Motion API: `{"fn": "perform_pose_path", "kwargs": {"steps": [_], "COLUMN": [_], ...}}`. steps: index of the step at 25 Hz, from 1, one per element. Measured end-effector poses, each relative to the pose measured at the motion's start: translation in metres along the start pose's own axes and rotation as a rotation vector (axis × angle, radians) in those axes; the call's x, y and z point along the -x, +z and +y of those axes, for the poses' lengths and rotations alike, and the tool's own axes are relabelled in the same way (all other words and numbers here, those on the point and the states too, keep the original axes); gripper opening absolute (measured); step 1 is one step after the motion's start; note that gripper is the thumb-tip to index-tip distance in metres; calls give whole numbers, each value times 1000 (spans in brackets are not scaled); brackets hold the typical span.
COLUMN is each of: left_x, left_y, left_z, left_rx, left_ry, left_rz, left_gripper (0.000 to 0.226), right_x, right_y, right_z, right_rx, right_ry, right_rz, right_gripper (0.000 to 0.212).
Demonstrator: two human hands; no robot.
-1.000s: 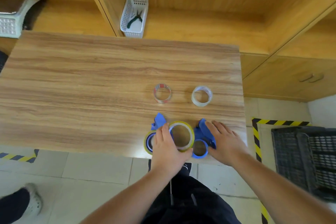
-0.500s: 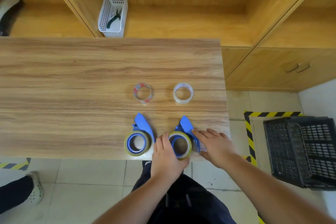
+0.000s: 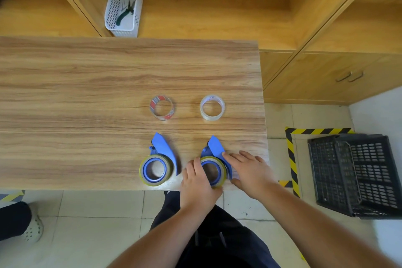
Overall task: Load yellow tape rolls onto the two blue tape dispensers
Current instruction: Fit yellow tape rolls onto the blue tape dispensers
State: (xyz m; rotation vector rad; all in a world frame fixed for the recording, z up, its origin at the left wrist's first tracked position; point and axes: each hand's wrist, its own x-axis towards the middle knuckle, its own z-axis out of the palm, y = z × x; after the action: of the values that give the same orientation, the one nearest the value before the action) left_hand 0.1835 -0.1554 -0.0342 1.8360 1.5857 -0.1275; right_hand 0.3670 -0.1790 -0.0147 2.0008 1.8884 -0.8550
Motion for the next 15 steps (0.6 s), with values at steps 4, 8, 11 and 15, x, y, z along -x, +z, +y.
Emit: {"fn": "perform_pose_path", "kwargs": {"steps": [4, 8, 11, 15], "left_x": [-8, -10, -11, -6], "left_y": [5, 9, 7, -6], "left_z": [-5, -9, -11, -17], "left_rx": [-36, -25, -32, -4], "left_ry": [-8, -19, 5, 34], "left_rz": [-13, -4, -17, -31], "left_gripper": [113, 114, 117, 122], "right_x": [-1, 0, 0, 0], "right_y": [1, 0, -3, -5], "right_z": [-2, -4, -7, -14], "right_rx": [-9, -16, -12, 0], "right_ry": [3, 8, 21, 25], "right_rz": [7, 2, -5, 13], "right_gripper": [80, 80, 80, 80]}}
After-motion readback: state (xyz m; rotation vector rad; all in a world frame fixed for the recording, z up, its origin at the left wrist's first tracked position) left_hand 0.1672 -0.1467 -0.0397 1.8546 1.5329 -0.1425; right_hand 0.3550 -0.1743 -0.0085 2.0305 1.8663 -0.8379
